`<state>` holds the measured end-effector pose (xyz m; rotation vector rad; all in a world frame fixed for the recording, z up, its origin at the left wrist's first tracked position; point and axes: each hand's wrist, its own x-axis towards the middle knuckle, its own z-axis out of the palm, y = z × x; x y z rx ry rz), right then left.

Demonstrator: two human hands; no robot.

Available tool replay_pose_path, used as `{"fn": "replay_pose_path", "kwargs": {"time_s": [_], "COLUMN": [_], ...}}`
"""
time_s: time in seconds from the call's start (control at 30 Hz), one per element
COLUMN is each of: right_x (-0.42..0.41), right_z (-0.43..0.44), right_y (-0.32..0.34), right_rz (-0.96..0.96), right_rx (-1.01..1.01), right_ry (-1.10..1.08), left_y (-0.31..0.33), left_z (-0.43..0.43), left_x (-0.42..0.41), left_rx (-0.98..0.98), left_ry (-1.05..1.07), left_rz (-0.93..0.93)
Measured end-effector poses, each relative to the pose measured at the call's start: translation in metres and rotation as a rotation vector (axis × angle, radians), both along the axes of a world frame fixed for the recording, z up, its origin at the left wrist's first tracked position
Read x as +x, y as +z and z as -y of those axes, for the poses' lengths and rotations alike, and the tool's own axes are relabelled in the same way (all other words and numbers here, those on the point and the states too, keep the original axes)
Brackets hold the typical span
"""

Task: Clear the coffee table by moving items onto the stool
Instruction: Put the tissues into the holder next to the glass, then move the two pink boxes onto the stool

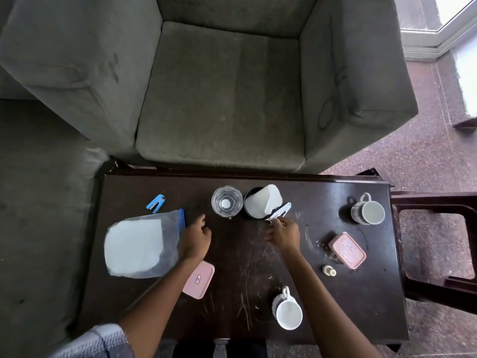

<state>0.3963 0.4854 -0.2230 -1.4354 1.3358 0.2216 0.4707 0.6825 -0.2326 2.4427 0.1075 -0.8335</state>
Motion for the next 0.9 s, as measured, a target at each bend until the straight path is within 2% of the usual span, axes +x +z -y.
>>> {"fn": "replay_pose_path", "kwargs": {"time_s": [0.07,0.17,0.23,0.4,0.53,0.6,0.67,0.77,0.83,0.9], "right_x": [-0.018,-0.044,-0.058,-0.080,-0.097,-0.106,-0.115,-0.126,-0.129,-0.131], "right_z": [-0.010,-0.023,-0.030,-0.046,-0.045,-0.031,-0.006,0.044,0.078,0.107], "right_y": [0.003,0.004,0.003,0.003,0.012,0.020,0.027,0.028,0.022,0.015], "right_rz": [-0.023,-0.075,-0.103,-0.088,-0.059,-0.087,-0.184,-0.311,-0.367,-0.436], "right_rx": [0.007,0.048,0.099,0.173,0.147,-0.011,-0.253,-0.530,-0.620,-0.619], "right_ry": [-0.003,-0.001,0.011,-0.024,-0.092,-0.055,0.044,0.195,0.283,0.385], "left_y": [-0.005,-0.010,-0.012,-0.008,0.000,0.006,0.013,0.021,0.022,0.024], "left_z": [-0.019,-0.042,-0.050,-0.057,-0.051,-0.042,-0.030,-0.011,0.001,0.012], "left_x": [-0.025,-0.054,-0.066,-0.071,-0.067,-0.064,-0.060,-0.055,-0.054,-0.056], "left_rx": [0.181,0.441,0.469,0.291,0.121,0.011,-0.067,-0.119,-0.174,-0.207], "left_ry": [-0.173,-0.661,-0.740,-0.398,-0.265,-0.197,-0.152,-0.144,-0.132,-0.133], "left_rz": [-0.040,-0.077,-0.062,-0.140,-0.231,-0.244,-0.256,-0.250,-0.260,-0.268]}}
